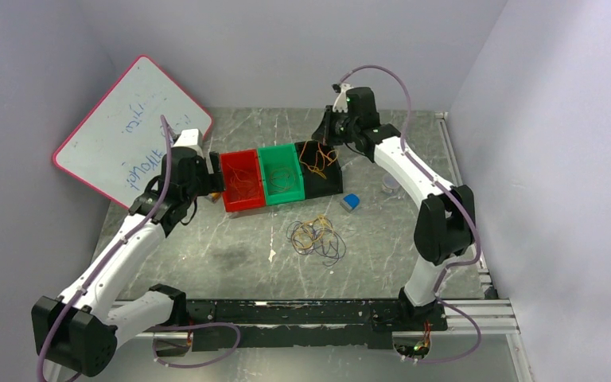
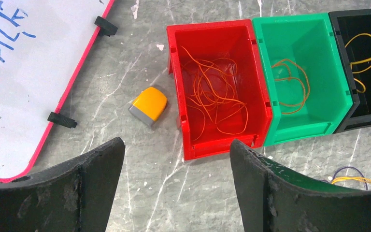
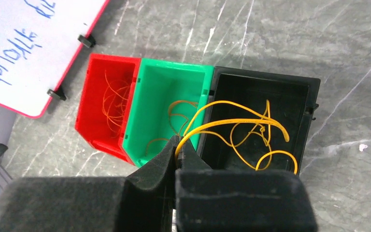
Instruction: Untangle the cables
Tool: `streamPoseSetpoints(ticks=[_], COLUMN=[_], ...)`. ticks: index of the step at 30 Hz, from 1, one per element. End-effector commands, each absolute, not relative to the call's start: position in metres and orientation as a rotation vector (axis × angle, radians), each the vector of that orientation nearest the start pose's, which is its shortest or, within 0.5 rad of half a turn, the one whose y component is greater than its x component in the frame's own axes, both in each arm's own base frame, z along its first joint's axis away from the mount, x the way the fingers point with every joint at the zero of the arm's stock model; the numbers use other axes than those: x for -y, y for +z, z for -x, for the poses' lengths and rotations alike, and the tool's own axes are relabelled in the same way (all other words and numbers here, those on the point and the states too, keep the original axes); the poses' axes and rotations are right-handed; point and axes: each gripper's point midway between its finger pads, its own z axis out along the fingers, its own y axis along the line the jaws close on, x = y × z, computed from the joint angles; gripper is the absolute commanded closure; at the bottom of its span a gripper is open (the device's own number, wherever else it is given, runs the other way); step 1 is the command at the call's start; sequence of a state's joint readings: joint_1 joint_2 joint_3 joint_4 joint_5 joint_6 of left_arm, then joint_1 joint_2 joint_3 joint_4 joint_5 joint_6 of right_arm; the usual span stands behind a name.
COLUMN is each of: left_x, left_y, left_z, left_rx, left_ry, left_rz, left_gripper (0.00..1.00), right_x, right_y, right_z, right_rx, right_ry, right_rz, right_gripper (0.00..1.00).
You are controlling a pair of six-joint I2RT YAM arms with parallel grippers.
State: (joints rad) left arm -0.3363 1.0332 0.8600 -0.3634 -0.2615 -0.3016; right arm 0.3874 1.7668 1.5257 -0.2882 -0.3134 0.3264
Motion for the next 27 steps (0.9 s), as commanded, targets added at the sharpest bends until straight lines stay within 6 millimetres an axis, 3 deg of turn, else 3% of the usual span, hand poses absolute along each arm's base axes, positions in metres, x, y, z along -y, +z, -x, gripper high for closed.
streamPoseSetpoints(ticks=[1,9,18,22,24,27], left_x=[0.077,0.078,0.082,0.083,0.083,0.085], left_y=[0.2,0.199,0.196,0.196,0.195,0.193], left_z=[-0.327,-0.327,-0.328,-0.327,-0.327,-0.328], left_rx=[-2.065,-2.067,-2.076,-2.076,-2.077,-2.085], left_ry=[-0.11,-0.119,-0.131,-0.136,-0.14,-0.143], left_rz=[0.107,0.098,0.08,0.074,0.073,0.064], left_gripper=[0.16,0.17,0.17,0.17,0.17,0.17], right_x=[-0.26,-0.273,-0.26,-0.262,-0.264,-0.264], right_y=[0.185,0.149,0.106,0.093,0.077,0.074], right_z=[-0.449,-0.454,-0.468,-0.47,-0.47,-0.469], right_rx=[-2.195,-2.225,-2.294,-2.316,-2.346,-2.355], right_ry=[0.707,0.683,0.529,0.488,0.465,0.439], right_rz=[0.291,0.297,0.23,0.254,0.266,0.28], right_gripper=[1.0,1.0,1.0,0.97,0.95,0.9])
